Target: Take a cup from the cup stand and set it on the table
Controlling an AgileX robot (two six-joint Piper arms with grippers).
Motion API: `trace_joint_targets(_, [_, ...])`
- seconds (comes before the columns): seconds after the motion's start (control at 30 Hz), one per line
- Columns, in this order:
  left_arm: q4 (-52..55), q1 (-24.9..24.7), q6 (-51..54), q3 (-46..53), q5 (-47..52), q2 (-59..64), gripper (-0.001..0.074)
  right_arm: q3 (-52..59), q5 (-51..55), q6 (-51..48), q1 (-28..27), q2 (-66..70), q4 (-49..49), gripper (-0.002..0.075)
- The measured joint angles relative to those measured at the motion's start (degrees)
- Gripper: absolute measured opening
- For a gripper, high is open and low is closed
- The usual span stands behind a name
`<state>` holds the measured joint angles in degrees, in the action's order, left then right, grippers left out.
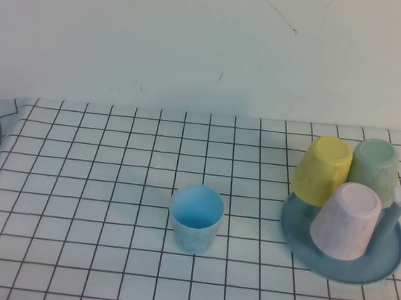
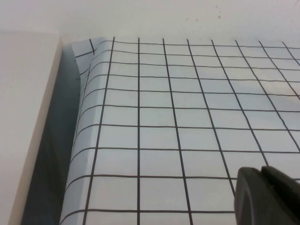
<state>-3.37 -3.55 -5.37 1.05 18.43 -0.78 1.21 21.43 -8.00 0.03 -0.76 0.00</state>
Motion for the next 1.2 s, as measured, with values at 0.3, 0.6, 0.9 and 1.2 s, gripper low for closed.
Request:
trace_joint_targets(0.3, [0.00, 0.00, 0.00, 0.00, 0.00, 0.00, -0.0004, 0.00, 0.00, 0.00, 0.00, 0.00, 0.00, -0.0003])
trace_joint_targets(0.6, [0.00, 0.00, 0.00, 0.00, 0.00, 0.00, -0.0004, 0.00, 0.00, 0.00, 0.00, 0.00, 0.00, -0.0003])
trace_joint_targets(0.9, [0.00, 0.00, 0.00, 0.00, 0.00, 0.00, -0.0004, 0.00, 0.00, 0.00, 0.00, 0.00, 0.00, -0.0003])
trace_joint_targets(1.2, [0.00, 0.00, 0.22, 0.00, 0.00, 0.00, -0.0004, 0.00, -0.02, -1.12, 0.00, 0.00, 0.00, -0.0003])
